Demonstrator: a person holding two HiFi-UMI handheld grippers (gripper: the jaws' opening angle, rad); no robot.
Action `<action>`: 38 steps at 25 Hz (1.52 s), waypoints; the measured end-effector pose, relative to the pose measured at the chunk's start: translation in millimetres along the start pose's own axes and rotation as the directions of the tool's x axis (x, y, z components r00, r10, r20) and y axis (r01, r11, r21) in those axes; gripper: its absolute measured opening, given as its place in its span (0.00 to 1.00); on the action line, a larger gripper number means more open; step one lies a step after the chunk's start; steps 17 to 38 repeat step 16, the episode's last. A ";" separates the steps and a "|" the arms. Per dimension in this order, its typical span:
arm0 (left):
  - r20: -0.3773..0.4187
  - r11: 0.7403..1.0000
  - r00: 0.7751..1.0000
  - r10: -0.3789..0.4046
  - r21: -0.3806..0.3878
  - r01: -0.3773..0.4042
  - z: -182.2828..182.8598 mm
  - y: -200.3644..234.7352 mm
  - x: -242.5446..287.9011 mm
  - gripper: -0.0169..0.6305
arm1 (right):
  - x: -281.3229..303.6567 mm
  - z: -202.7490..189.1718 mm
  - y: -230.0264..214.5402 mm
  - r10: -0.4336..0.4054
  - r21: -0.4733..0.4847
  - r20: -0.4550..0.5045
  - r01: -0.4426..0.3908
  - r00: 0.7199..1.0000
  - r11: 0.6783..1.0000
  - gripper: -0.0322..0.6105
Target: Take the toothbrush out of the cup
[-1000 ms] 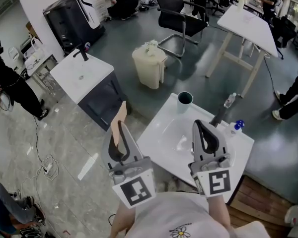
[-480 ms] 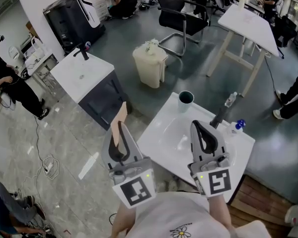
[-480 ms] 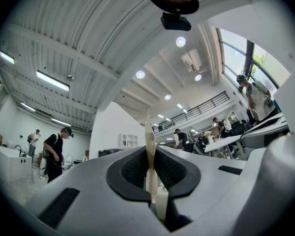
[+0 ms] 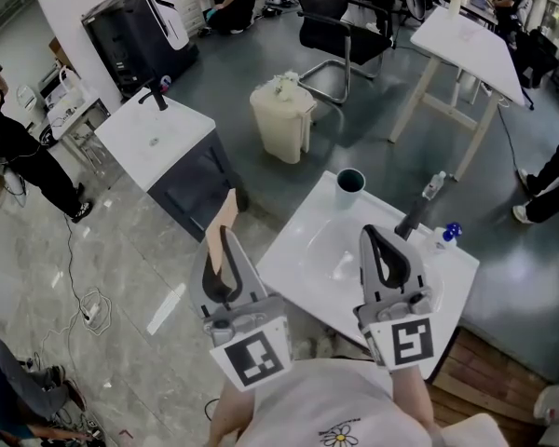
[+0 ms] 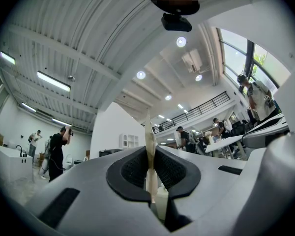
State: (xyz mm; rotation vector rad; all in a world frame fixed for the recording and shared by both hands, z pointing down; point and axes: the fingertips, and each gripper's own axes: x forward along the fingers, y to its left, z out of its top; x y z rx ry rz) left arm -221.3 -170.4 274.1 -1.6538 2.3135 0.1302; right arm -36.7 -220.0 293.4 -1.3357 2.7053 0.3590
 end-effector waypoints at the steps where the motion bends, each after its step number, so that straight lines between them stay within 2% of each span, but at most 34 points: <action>1: 0.001 1.000 1.000 -0.001 0.001 0.001 0.6 -0.1 -0.1 0.08 | -0.3 0.7 0.0 0.000 0.000 0.002 0.000 1.000 1.000 0.07; 38: 0.013 1.000 1.000 -0.007 0.001 0.007 4.1 -0.8 -2.5 0.08 | -4.5 3.4 -1.0 -0.008 -0.009 0.011 0.008 1.000 1.000 0.07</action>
